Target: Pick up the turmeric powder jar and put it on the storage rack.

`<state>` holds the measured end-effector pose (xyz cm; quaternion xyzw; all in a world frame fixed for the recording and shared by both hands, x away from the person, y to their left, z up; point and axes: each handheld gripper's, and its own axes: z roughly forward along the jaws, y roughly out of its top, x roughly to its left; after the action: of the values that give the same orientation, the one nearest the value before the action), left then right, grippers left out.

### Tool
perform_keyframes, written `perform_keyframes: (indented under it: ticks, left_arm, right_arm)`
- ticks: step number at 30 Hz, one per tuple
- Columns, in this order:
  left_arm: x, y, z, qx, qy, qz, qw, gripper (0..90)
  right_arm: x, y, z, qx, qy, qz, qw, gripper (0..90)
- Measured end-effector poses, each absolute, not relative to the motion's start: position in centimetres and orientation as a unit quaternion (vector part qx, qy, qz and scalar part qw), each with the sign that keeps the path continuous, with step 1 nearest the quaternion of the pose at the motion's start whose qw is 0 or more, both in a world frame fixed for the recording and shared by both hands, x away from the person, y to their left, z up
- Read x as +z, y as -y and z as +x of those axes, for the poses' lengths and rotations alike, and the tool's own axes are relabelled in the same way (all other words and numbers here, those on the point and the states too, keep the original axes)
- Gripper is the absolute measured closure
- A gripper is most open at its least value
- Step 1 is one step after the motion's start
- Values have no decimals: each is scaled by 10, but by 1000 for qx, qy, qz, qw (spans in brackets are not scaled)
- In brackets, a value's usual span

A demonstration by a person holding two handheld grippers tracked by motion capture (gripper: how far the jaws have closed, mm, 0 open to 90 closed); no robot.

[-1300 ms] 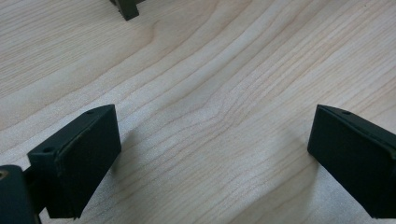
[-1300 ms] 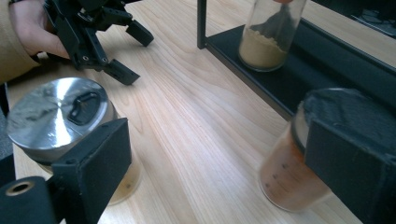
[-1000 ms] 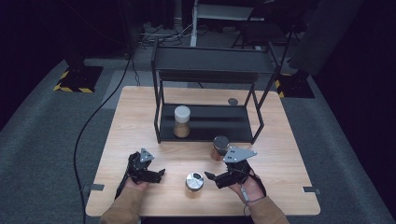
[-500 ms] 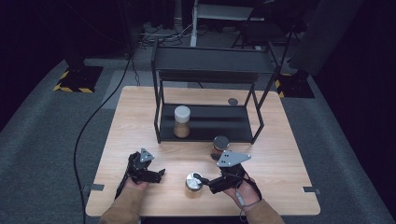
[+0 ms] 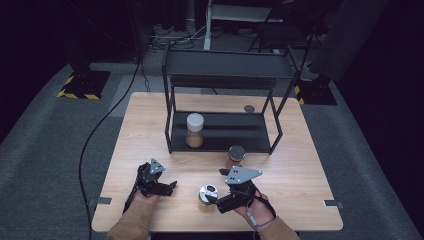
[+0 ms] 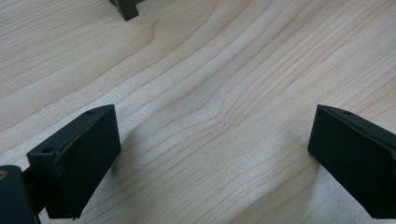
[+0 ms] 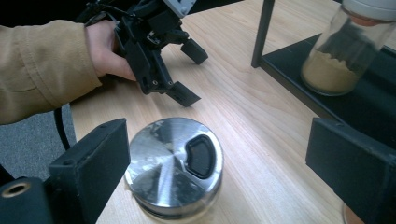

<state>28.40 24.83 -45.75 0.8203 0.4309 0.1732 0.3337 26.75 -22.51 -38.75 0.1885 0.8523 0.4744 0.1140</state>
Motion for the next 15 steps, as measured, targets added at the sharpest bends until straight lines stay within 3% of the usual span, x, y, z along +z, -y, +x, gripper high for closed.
perform_keyframes:
  ticks: [15]
  left_arm:
    - [-458,-248,284,173,-430,821,334,19]
  right_arm:
    - [-391,213,259,466,-858,183,117,62]
